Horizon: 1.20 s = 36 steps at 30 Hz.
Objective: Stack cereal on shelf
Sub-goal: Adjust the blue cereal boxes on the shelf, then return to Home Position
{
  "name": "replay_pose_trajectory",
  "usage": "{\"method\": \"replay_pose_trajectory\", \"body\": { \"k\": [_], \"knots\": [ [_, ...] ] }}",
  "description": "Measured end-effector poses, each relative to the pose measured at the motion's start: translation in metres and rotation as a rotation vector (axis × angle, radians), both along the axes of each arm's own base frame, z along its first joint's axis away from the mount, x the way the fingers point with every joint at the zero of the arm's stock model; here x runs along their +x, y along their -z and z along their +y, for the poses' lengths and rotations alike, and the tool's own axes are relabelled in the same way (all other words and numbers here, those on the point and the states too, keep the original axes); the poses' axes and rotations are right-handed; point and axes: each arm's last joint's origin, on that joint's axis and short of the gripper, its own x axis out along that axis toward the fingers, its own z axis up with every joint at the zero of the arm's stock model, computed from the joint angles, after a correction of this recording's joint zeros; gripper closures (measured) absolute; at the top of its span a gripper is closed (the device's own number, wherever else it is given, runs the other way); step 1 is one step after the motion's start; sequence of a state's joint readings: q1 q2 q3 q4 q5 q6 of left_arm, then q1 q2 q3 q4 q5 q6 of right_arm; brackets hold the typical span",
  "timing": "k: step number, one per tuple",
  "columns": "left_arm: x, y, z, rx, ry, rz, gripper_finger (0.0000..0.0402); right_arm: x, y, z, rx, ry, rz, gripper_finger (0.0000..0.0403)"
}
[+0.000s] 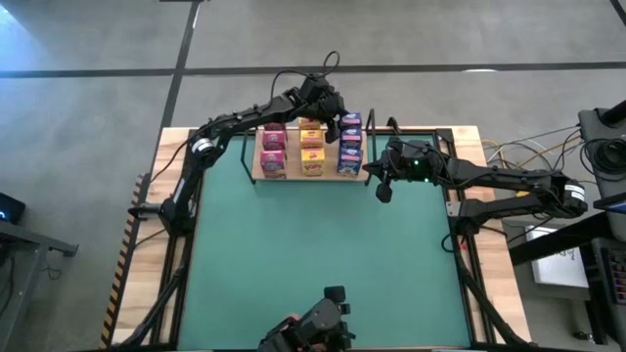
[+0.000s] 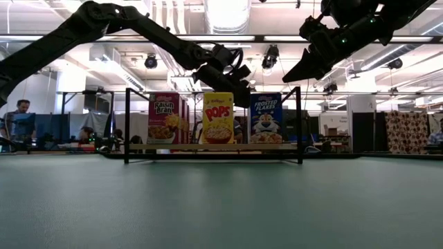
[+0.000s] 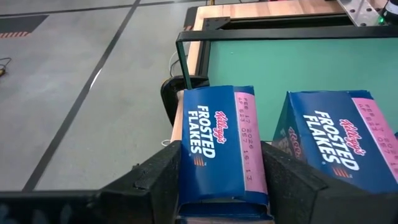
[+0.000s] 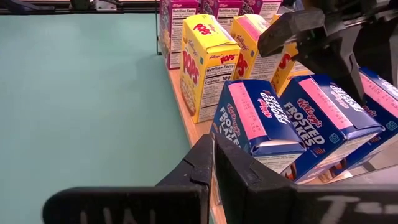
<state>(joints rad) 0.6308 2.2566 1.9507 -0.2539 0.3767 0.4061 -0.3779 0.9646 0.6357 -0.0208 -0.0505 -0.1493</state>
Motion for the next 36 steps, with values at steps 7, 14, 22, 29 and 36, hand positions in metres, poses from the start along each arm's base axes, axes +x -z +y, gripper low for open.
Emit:
{"method": "replay_pose_trajectory", "body": {
  "k": [7, 14, 22, 29, 36],
  "knots": [
    [0.000, 0.001, 0.000, -0.003, 0.000, 0.003, 0.0192, 0.000, 0.000, 0.000, 0.000, 0.000, 0.000, 0.0394],
    [-0.001, -0.014, -0.001, -0.014, 0.007, 0.040, 0.0173, 0.000, 0.000, 0.000, 0.000, 0.000, 0.000, 0.0394],
    [-0.008, -0.055, -0.005, -0.036, 0.014, 0.091, 0.0173, 0.000, 0.000, 0.000, -0.028, -0.014, 0.008, 0.0394],
    [-0.019, -0.094, -0.023, -0.102, -0.001, 0.109, 0.0173, -0.005, 0.010, 0.004, -0.102, -0.097, -0.055, 0.0394],
    [-0.036, -0.114, -0.073, -0.139, 0.045, 0.111, 0.0187, -0.028, 0.013, 0.013, -0.158, -0.105, -0.125, 0.0394]
  ]
}}
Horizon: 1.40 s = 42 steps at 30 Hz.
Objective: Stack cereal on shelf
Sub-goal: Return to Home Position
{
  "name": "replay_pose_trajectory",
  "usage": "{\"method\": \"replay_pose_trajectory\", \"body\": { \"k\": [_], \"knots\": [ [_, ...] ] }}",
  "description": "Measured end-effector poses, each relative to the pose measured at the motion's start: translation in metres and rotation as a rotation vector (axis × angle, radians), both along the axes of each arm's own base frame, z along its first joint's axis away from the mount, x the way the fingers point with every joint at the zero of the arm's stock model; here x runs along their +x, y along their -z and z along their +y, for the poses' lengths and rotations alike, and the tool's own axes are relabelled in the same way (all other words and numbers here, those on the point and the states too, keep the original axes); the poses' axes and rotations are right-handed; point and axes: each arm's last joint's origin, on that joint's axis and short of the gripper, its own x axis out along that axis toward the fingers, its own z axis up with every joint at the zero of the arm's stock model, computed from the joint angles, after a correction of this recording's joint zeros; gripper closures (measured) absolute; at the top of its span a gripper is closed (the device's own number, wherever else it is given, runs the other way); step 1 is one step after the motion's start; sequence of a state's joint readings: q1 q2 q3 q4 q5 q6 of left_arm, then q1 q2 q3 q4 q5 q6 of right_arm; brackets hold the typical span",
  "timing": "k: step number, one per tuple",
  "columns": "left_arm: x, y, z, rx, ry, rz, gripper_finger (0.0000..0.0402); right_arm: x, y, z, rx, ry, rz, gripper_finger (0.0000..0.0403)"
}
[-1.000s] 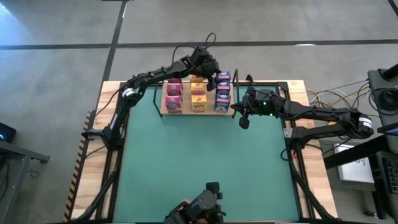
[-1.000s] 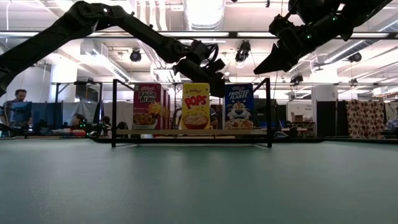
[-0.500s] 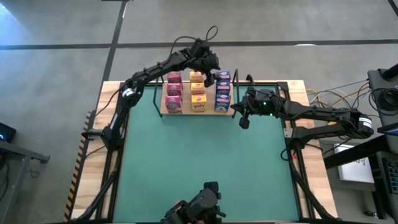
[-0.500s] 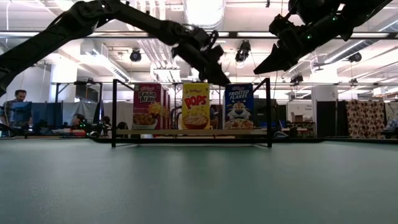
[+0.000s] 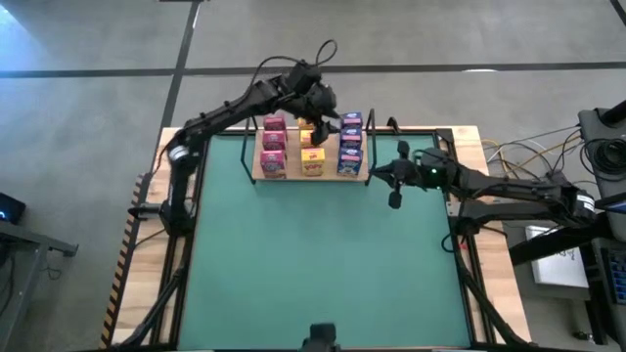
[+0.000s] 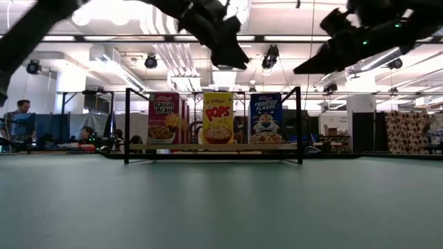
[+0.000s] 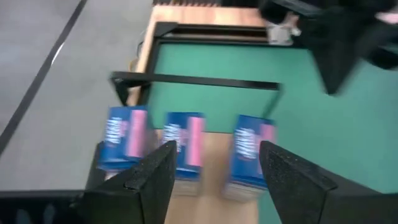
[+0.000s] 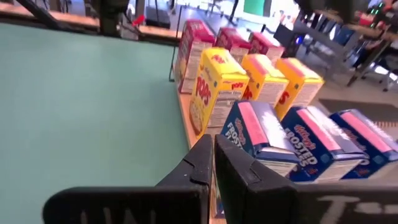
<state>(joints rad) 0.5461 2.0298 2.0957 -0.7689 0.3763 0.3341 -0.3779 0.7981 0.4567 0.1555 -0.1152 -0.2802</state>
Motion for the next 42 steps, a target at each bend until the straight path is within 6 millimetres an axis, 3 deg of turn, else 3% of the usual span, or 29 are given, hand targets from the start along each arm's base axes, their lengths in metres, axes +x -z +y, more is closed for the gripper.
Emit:
{"method": "replay_pose_trajectory", "body": {
  "k": [4, 8, 14, 18, 24, 29, 35, 42],
  "knots": [
    [-0.025, -0.009, -0.043, 0.019, 0.016, -0.090, 0.0202, -0.015, 0.002, 0.007, -0.007, -0.027, -0.047, 0.0394],
    [-0.062, -0.009, -0.092, 0.085, -0.019, -0.212, 0.0207, -0.027, 0.005, 0.013, -0.010, -0.049, -0.103, 0.0394],
    [-0.125, 0.011, -0.159, 0.158, 0.031, -0.419, 0.0207, -0.042, 0.017, 0.020, -0.023, -0.090, -0.193, 0.0394],
    [-0.168, 0.036, -0.187, 0.173, 0.097, -0.528, 0.0207, -0.051, 0.024, 0.025, -0.036, -0.170, -0.230, 0.0394],
    [-0.233, 0.068, -0.204, 0.121, 0.090, -0.701, 0.0207, -0.073, 0.026, 0.035, -0.100, -0.183, -0.368, 0.0394],
    [-0.270, 0.089, -0.210, 0.085, 0.075, -0.863, 0.0207, -0.085, 0.038, 0.040, -0.112, -0.199, -0.455, 0.0394],
    [-0.294, 0.109, -0.213, 0.076, 0.071, -0.952, 0.0207, -0.090, 0.047, 0.043, -0.102, -0.234, -0.477, 0.0394],
    [-0.307, 0.132, -0.214, 0.085, 0.011, -0.957, 0.0207, -0.090, 0.047, 0.045, -0.110, -0.313, -0.476, 0.0394]
  ]
}}
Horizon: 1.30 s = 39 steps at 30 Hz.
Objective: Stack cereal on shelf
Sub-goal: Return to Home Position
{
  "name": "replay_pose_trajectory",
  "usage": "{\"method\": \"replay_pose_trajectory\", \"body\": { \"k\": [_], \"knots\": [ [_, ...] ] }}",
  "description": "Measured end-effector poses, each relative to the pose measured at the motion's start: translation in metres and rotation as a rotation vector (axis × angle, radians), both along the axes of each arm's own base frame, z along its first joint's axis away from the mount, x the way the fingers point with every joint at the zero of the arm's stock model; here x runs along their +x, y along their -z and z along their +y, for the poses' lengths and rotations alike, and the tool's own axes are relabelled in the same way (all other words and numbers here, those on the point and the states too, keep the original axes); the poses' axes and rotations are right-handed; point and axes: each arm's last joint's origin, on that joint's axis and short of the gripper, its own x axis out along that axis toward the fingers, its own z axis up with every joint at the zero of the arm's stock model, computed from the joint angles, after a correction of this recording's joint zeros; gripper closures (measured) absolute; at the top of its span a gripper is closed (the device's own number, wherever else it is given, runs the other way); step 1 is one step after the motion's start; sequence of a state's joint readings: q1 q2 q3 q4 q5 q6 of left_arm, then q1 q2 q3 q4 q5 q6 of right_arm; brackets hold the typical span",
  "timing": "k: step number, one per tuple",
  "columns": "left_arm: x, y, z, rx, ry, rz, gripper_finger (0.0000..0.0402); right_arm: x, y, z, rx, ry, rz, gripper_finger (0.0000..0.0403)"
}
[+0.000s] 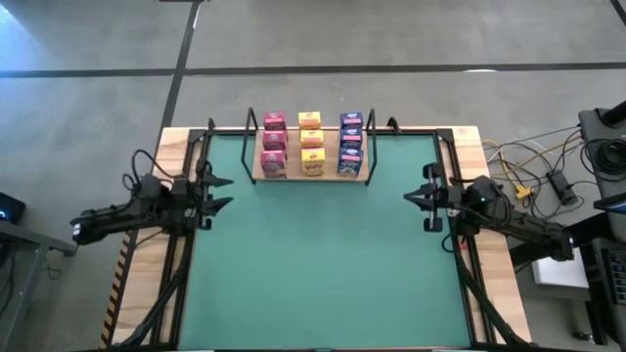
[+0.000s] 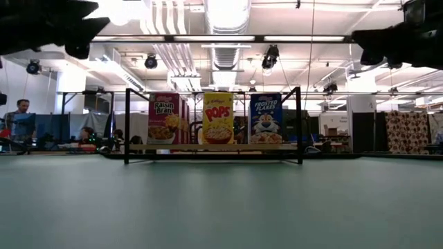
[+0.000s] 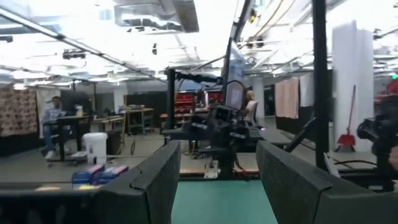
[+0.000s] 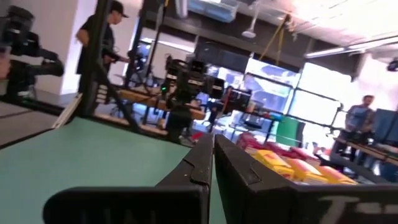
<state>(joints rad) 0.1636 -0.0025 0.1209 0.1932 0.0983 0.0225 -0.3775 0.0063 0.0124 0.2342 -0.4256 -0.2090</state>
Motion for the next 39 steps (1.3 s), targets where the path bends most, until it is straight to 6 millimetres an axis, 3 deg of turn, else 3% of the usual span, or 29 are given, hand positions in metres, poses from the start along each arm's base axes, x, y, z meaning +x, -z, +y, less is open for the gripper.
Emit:
{"method": "replay_pose_trajectory", "body": {
  "k": [12, 15, 24, 30, 39],
  "knots": [
    [0.013, 0.042, 0.004, -0.134, -0.037, 0.159, 0.0228, 0.000, 0.002, 0.003, -0.078, -0.085, 0.017, 0.0394],
    [0.013, 0.045, 0.006, -0.207, -0.073, 0.178, 0.0235, 0.001, 0.004, 0.003, -0.069, -0.086, 0.034, 0.0394],
    [0.016, 0.052, 0.006, -0.195, -0.102, 0.266, 0.0237, 0.004, 0.013, 0.001, -0.033, -0.088, 0.129, 0.0394],
    [0.017, 0.053, 0.007, -0.196, -0.103, 0.281, 0.0237, 0.004, 0.013, 0.001, -0.129, -0.046, 0.120, 0.0394],
    [0.018, 0.055, 0.007, -0.198, -0.104, 0.299, 0.0237, 0.004, 0.013, 0.001, -0.013, -0.064, 0.132, 0.0394]
  ]
}}
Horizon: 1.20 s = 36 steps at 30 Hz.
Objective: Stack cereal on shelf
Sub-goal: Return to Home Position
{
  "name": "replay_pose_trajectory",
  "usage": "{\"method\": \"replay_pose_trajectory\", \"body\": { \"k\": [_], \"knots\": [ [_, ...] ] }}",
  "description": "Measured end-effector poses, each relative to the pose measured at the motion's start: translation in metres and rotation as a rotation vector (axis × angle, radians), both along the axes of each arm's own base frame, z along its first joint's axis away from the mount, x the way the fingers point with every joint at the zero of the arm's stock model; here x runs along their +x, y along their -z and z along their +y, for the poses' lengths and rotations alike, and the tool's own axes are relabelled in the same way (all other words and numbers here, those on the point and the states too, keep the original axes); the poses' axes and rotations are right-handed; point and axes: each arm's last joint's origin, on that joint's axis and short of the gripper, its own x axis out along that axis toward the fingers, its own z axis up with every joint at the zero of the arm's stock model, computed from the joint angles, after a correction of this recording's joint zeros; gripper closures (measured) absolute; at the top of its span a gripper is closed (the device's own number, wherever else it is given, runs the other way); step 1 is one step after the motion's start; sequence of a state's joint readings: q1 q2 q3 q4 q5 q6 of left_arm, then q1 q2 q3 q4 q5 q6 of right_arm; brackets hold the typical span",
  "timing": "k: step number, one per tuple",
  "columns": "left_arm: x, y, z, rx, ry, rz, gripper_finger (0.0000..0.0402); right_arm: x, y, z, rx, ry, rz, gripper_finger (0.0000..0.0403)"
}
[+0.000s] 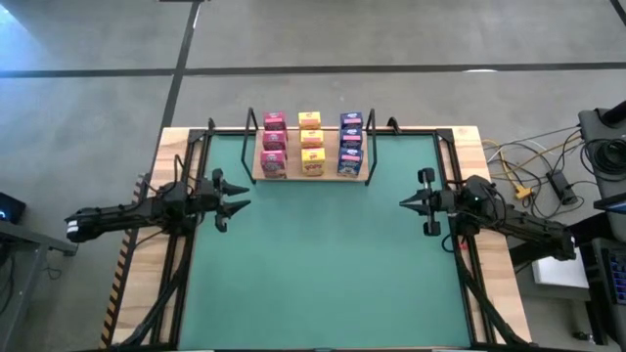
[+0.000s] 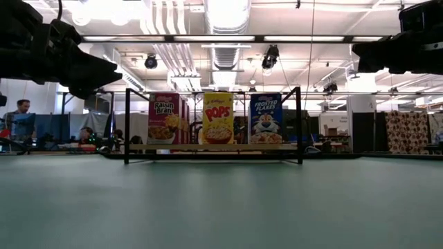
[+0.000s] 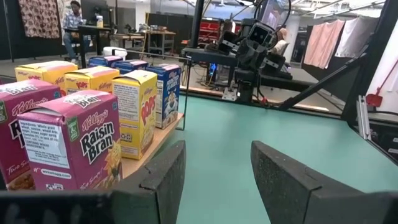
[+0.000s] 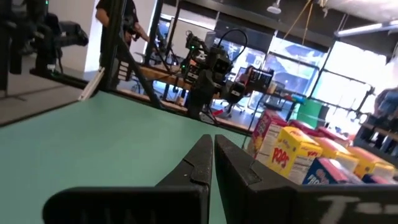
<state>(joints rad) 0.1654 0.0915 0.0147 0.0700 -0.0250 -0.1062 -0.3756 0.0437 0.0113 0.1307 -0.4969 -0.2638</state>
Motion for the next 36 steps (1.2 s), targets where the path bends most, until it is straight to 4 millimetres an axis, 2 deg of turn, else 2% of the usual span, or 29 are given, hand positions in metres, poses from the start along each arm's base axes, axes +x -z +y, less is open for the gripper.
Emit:
{"method": "replay_pose_trajectory", "body": {
  "k": [36],
  "knots": [
    [0.0003, 0.0002, 0.0000, -0.001, 0.001, 0.005, 0.0237, 0.0000, 0.0003, 0.0000, 0.036, -0.003, 0.005, 0.0394]
  ]
}}
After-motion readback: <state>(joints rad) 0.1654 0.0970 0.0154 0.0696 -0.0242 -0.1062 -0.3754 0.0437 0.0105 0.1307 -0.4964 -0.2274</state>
